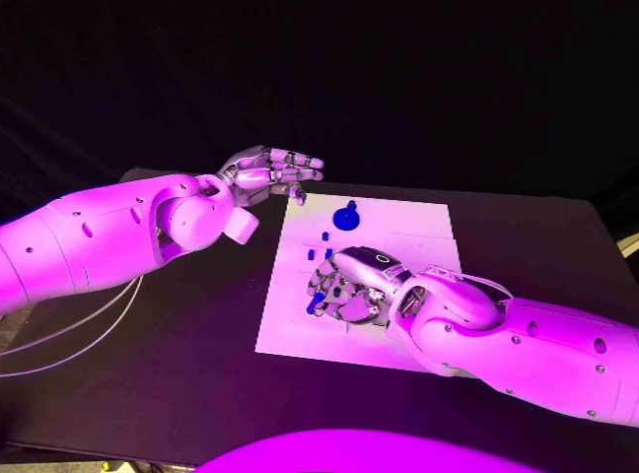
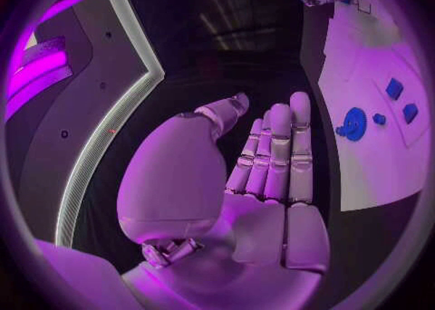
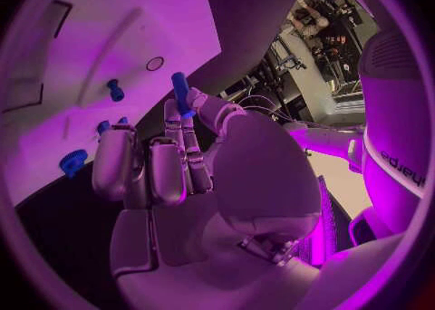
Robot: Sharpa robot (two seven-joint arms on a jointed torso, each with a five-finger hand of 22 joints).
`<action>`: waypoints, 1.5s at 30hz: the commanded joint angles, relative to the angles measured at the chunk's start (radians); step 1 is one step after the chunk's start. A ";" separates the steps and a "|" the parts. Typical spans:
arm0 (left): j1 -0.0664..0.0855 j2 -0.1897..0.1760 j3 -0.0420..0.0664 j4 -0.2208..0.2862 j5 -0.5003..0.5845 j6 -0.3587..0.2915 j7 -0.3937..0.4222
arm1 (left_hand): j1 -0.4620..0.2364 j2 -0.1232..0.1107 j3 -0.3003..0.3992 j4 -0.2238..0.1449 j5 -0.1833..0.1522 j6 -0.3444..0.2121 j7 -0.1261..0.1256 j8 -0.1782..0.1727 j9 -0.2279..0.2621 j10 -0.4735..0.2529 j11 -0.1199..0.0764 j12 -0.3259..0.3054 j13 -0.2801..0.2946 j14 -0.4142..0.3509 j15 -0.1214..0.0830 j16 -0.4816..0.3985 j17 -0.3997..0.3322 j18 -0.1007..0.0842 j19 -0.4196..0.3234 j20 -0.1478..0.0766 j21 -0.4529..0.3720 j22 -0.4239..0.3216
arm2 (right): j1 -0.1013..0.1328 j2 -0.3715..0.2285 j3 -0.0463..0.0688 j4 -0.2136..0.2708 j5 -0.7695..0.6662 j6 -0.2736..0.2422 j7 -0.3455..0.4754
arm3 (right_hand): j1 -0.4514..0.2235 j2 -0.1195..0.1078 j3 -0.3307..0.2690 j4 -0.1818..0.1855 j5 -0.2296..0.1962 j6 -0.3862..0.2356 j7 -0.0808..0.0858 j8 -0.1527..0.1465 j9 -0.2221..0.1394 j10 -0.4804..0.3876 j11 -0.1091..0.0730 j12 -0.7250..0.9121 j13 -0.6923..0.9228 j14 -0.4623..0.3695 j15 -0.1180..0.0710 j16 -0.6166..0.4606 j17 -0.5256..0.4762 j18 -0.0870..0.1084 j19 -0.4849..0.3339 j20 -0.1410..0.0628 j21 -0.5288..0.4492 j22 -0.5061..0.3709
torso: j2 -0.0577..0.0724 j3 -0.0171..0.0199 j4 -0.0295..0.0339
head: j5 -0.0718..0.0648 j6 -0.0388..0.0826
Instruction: Assemble the parts on the task board
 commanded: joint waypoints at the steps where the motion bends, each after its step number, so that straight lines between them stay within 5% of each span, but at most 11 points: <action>1: 0.000 0.003 0.000 0.002 0.002 0.003 0.002 | -0.004 0.011 -0.027 0.009 -0.002 -0.007 0.007 0.020 -0.012 -0.021 0.001 0.012 -0.009 -0.012 0.002 -0.009 -0.013 -0.016 0.000 0.000 -0.010 -0.010 | -0.008 0.007 -0.001 -0.012 -0.016 0.010 -0.011 | 0.026 0.056 0.083 -0.017 0.017 0.008 0.000 0.043 0.043 0.082 -0.027 0.021 0.067 0.025 -0.006 0.011 0.007 -0.014 0.015 -0.001 0.008 0.014 | 0.001 0.0008 0.0001 | 0.003 -0.004; 38: 0.000 -0.005 0.000 0.005 0.002 0.008 -0.003 | -0.005 0.012 -0.030 0.011 -0.002 -0.006 0.007 0.022 -0.013 -0.021 0.001 0.015 -0.009 -0.014 0.002 -0.009 -0.013 -0.016 -0.001 0.000 -0.012 -0.012 | -0.022 0.022 -0.004 -0.036 -0.114 0.028 -0.080 | 0.023 0.055 0.086 -0.020 0.015 0.006 0.001 0.045 0.047 0.083 -0.026 0.018 0.069 0.026 -0.005 0.012 0.007 -0.014 0.015 -0.001 0.008 0.015 | 0.000 0.0003 -0.0006 | 0.002 -0.011; 45: 0.000 -0.006 0.000 0.006 0.002 0.008 -0.004 | -0.005 0.012 -0.030 0.011 -0.002 -0.006 0.007 0.022 -0.013 -0.021 0.001 0.015 -0.009 -0.014 0.002 -0.009 -0.013 -0.016 -0.001 0.000 -0.012 -0.012 | -0.022 0.030 -0.005 -0.041 -0.066 0.081 -0.051 | -0.034 0.013 0.048 -0.014 0.059 -0.054 0.013 0.018 0.045 0.031 -0.010 -0.019 0.072 0.024 0.009 0.011 0.003 -0.009 0.001 0.010 -0.019 -0.001 | 0.001 0.0004 -0.0005 | 0.000 -0.012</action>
